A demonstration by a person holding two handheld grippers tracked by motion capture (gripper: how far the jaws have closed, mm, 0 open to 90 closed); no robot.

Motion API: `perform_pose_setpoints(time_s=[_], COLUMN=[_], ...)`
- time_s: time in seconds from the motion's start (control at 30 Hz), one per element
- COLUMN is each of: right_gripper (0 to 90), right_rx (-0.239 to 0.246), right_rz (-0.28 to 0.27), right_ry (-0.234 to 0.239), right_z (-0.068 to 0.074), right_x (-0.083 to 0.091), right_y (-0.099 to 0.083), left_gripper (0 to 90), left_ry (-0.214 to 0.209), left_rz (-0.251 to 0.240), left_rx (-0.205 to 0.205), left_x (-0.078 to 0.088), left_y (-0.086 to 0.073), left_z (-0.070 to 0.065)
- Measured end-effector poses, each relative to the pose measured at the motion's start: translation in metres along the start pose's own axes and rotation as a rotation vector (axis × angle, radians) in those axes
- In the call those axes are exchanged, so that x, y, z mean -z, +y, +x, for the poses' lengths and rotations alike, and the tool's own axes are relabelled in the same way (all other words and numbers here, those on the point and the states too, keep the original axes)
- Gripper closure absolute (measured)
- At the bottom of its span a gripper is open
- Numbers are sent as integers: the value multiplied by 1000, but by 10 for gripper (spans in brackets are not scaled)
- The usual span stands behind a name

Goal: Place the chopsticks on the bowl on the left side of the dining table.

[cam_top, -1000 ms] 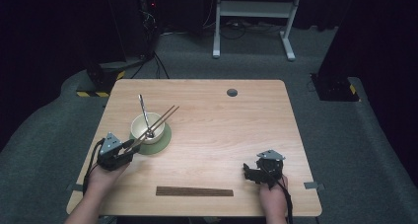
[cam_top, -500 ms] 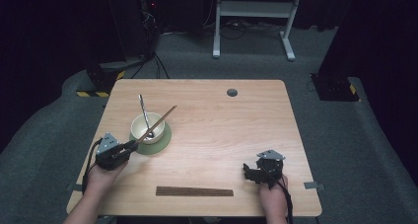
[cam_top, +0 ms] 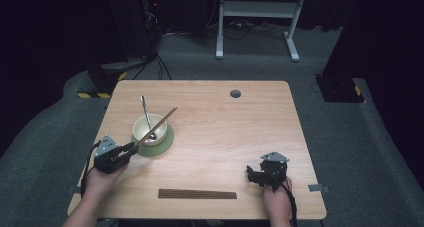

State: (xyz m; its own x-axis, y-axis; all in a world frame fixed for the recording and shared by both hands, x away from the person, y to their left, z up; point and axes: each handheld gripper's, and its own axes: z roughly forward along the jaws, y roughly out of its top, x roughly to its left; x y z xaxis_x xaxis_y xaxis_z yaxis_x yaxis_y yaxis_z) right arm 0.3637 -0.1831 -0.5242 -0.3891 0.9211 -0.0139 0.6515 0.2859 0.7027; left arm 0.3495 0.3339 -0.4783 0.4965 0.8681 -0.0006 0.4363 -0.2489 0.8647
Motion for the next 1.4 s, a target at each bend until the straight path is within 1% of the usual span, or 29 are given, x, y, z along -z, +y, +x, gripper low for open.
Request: perform_pose_setpoints(time_s=[0.07,0.13,0.17,0.27,0.37,0.47,0.53,0.6,0.73,0.87,0.93,1.07,1.17,1.27,1.33,1.4], right_gripper=[96,96,96,96,95,95,95,95,96,96,96,99,109,127,129,128], right_rx=[0,0,0,0,0,0,0,0,0,-1,4,5,22,42,62,81], right_rz=[0,-1,0,0,0,0,0,0,0,0,1,2,-4,0,-30,-59], right_ry=[0,0,0,0,1,1,1,1,1,1,6,8,5,-1,-3,11], right_z=[0,0,0,0,0,0,0,0,0,0,-1,-1,1,7,15,25], right_x=[0,0,0,0,0,0,0,0,0,0,1,1,2,5,10,14], right_y=[0,0,0,0,0,0,0,0,0,0,0,-1,-1,2,7,15], left_gripper=[586,535,524,499,482,478,478,481,487,492,495,502,504,505,505,503], left_ry=[29,34,37,34,24,27,28,40,44,50,57,69,75,83,89,95], left_rz=[-5,-16,-15,-9,3,23,29,33,29,28,26,25,21,16,16,14], left_rx=[10,38,42,43,28,13,18,22,58,68,66,81,94,96,93,95], left_x=[4,8,9,11,11,9,8,8,10,11,11,12,12,11,11,10], left_y=[-1,-4,-4,-6,-6,-7,-8,-8,-10,-11,-10,-10,-9,-8,-7,-6], left_z=[0,2,2,1,-3,-5,-5,-3,3,8,10,15,20,23,24,25])
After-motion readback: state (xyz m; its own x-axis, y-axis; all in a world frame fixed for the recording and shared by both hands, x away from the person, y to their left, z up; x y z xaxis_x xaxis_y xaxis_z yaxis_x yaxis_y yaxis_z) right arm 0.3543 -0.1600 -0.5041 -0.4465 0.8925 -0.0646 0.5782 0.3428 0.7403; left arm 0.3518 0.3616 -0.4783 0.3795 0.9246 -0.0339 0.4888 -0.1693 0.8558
